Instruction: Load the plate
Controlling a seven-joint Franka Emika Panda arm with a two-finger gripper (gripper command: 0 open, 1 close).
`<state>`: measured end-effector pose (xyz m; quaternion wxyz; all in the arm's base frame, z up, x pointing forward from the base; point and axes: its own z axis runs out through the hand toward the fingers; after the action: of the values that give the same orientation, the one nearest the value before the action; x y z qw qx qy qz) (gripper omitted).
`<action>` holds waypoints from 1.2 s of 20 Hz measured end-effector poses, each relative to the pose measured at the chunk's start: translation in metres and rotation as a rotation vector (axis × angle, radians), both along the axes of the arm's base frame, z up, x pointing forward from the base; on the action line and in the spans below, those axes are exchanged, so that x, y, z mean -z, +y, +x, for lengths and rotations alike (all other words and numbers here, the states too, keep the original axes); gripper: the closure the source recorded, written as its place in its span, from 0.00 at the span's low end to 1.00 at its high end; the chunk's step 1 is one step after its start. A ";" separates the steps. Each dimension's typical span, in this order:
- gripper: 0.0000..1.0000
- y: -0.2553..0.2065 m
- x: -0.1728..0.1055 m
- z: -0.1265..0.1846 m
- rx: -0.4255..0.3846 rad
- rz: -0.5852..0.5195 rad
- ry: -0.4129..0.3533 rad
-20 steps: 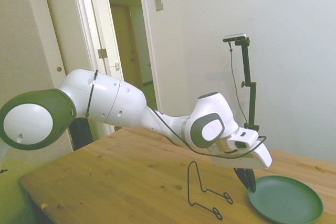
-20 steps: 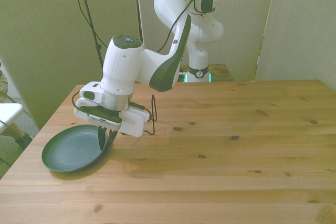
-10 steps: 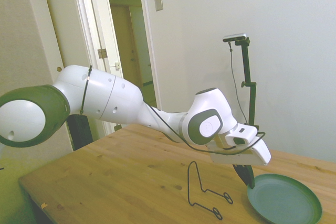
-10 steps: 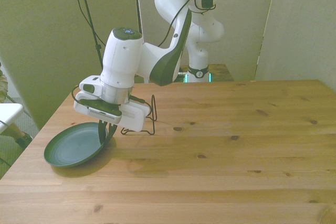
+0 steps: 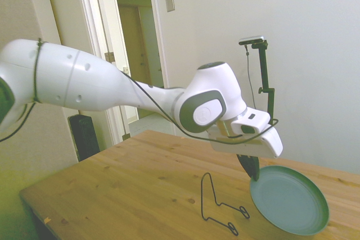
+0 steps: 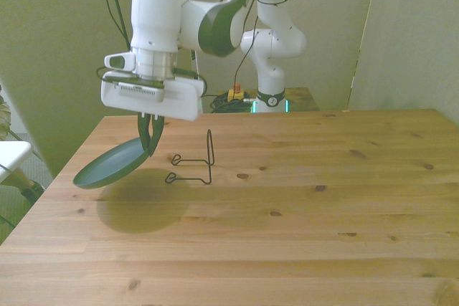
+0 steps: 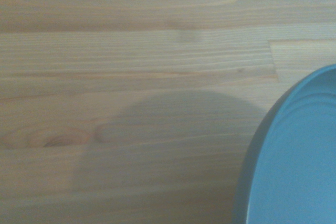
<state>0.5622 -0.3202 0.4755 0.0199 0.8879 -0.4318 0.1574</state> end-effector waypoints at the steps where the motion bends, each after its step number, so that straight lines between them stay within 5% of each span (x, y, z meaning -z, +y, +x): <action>1: 1.00 0.004 -0.008 -0.008 -0.023 0.028 -0.004; 11: 1.00 0.032 -0.050 -0.054 -0.208 0.260 -0.040; 24: 1.00 0.036 -0.063 -0.078 -0.293 0.388 -0.002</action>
<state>0.4845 -0.2844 0.5385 -0.1744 0.9281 -0.3207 0.0734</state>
